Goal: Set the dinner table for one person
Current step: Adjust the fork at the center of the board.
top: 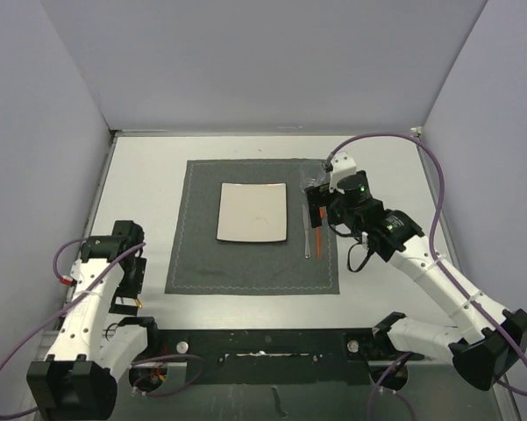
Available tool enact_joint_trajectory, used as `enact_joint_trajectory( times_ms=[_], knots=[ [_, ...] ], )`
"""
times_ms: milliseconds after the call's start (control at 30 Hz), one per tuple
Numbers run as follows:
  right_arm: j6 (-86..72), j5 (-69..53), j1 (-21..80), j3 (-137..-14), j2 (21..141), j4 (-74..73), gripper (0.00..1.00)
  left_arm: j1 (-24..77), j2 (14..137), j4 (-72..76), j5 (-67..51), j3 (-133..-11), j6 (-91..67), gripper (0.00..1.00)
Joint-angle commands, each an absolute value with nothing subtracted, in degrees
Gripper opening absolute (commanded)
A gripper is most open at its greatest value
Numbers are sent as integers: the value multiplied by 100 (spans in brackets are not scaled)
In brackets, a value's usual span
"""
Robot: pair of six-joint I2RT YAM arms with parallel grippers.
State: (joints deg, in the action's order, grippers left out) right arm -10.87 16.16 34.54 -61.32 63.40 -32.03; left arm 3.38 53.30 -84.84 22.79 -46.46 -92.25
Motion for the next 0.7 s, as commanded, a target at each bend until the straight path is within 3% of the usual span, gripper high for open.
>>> enact_joint_trajectory(
  times_ms=[0,167,400,667],
  knots=[
    [-1015,1814,3502,-6395,6237,-3239,98,-724,5385,-7485,2360,-4384,-8724,89],
    [-1037,1816,3493,-6338,6197,-3327,98,-2057,5749,-6706,1887,-4176,-7932,87],
    [-1039,1845,3560,-6352,6307,-3359,98,-2639,6374,-6121,1874,-4364,-7753,87],
    [-1159,1688,3432,-6632,6569,-3882,98,-3089,6292,-5390,1641,-4073,-7599,87]
  ],
)
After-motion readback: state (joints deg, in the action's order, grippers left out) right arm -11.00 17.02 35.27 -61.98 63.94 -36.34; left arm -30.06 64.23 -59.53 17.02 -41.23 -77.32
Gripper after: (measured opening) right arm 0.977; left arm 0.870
